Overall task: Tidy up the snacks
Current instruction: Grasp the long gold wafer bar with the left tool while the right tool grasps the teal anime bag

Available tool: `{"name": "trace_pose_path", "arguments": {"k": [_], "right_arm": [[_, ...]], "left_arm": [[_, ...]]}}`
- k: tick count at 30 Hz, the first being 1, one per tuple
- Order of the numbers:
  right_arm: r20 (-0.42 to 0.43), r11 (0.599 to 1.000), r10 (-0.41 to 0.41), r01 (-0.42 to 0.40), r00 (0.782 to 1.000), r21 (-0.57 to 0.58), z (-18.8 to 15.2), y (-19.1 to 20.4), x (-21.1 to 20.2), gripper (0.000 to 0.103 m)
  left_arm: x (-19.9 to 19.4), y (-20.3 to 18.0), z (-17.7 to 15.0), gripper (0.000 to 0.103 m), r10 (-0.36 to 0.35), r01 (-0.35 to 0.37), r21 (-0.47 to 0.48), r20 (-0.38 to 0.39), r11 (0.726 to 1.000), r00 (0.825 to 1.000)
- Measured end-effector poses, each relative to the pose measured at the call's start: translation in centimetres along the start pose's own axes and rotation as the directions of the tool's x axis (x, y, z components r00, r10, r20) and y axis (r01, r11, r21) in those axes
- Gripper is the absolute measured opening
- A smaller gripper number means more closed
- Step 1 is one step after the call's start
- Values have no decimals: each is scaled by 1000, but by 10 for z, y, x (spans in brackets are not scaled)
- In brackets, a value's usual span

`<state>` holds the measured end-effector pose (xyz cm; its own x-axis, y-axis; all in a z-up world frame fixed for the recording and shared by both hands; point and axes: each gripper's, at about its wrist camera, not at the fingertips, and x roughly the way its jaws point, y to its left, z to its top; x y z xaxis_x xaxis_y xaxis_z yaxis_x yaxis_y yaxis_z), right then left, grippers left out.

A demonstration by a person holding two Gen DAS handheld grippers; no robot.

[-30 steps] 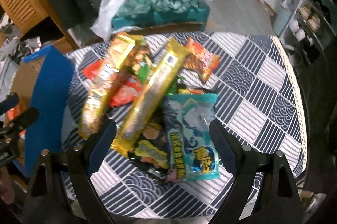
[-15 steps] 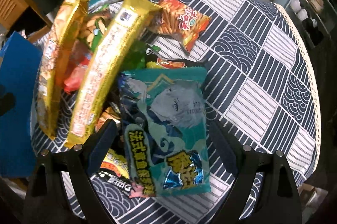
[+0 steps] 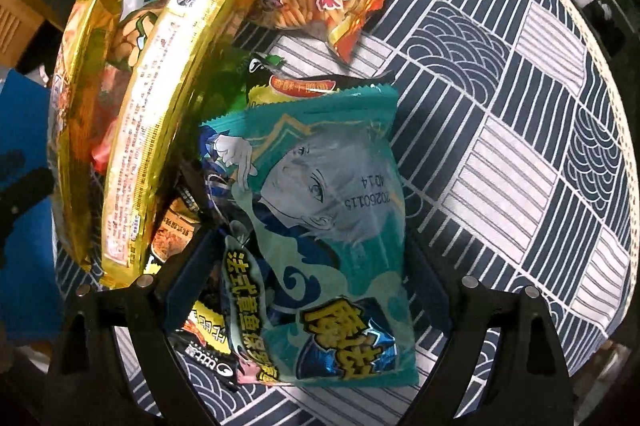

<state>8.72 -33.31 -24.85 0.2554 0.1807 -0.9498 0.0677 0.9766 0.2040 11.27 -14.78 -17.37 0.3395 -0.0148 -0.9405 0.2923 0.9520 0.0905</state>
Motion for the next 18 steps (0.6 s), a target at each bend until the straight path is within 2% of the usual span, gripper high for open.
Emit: {"name": "trace_pose_path", "arguments": {"k": [4, 6, 8, 10, 11, 13, 15, 17, 18], "right_arm": [[0, 1000, 13, -13, 1000, 13, 0, -1, 3, 89], [3, 999, 28, -28, 1000, 16, 1, 0, 4, 86], [10, 1000, 26, -26, 1000, 16, 3, 0, 2, 71], [15, 1000, 14, -15, 1000, 21, 7, -1, -1, 63], [18, 1000, 14, -15, 1000, 28, 8, -1, -2, 63], [24, 999, 16, -17, 1000, 41, 8, -3, -3, 62], [29, 999, 9, -11, 1000, 41, 6, -5, -7, 62], [44, 999, 1, -3, 999, 41, 6, -6, -12, 62], [50, 999, -1, -1, 999, 41, 2, -7, -19, 62]], "left_arm": [[10, -1, 2, 81, 7, -7, 9, -17, 1000, 1000], [14, -2, 4, 80, 9, -9, 17, -22, 1000, 1000], [16, -2, 5, 80, 12, -11, 24, -23, 1000, 1000], [18, -3, 6, 80, 11, -10, 33, -19, 999, 1000], [18, -3, 6, 80, 7, -7, 34, -17, 999, 1000], [18, -2, 7, 70, -11, 12, 30, -10, 999, 1000], [17, 0, 7, 48, -57, 57, 20, -12, 998, 998], [15, 0, 7, 38, -80, 80, 11, -18, 997, 997], [13, -1, 6, 37, -67, 67, 14, -10, 998, 998]]}}
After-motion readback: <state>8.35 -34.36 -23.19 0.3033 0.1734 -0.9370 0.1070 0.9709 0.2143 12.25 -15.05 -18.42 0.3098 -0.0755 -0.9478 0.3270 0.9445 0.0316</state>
